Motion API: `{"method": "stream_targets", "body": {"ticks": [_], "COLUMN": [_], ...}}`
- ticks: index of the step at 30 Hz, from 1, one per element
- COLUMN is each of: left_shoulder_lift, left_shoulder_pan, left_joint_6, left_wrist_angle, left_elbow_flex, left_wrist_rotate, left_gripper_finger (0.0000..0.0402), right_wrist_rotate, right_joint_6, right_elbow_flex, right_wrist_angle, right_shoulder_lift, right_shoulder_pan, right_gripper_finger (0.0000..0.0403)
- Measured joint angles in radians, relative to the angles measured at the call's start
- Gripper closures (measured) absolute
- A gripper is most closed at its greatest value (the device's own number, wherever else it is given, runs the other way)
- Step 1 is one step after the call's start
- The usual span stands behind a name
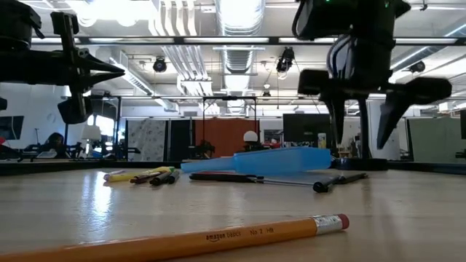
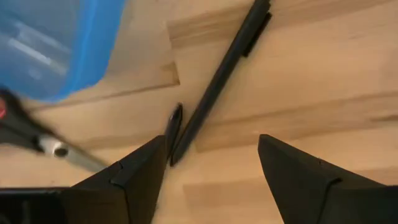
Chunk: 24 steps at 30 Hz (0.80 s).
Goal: Pick & place school supplies into a supply box
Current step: Put the black scissor into the blue supply box
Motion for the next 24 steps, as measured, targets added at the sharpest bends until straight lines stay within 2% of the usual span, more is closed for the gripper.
{"method": "stream_targets", "body": {"ticks": [6,12,20,24], "left_shoulder_lift": [0.0,0.0,0.0,0.0], "left_shoulder_pan": [0.0,0.0,0.0,0.0], "left_joint_6": [0.0,0.001,0.001,0.001], "left_wrist_angle": [0.0,0.0,-0.001,0.0], "left_elbow_flex": [0.0,0.0,0.0,0.0], "left_wrist_rotate": [-0.001,-0.003,-0.004,-0.004], "left_gripper_finger": [0.0402,0.0402,0.0402,0.0402], "right_wrist_rotate": [0.026,0.028,0.037,0.098], "right_joint_6": [0.077,0.088,0.047,-0.033], "right_elbow_flex": [-0.035,-0.057,-0.053,-0.02], "right_wrist_angle": [0.031,0.04,0.09,0.079], "right_shoulder_lift": [0.043,0.076,0.102,0.063], "right_shoulder_pan": [0.0,-0.029,-0.062,-0.059], "right_gripper_finger": [0.0174,0.0184,0.0184,0.0184]}}
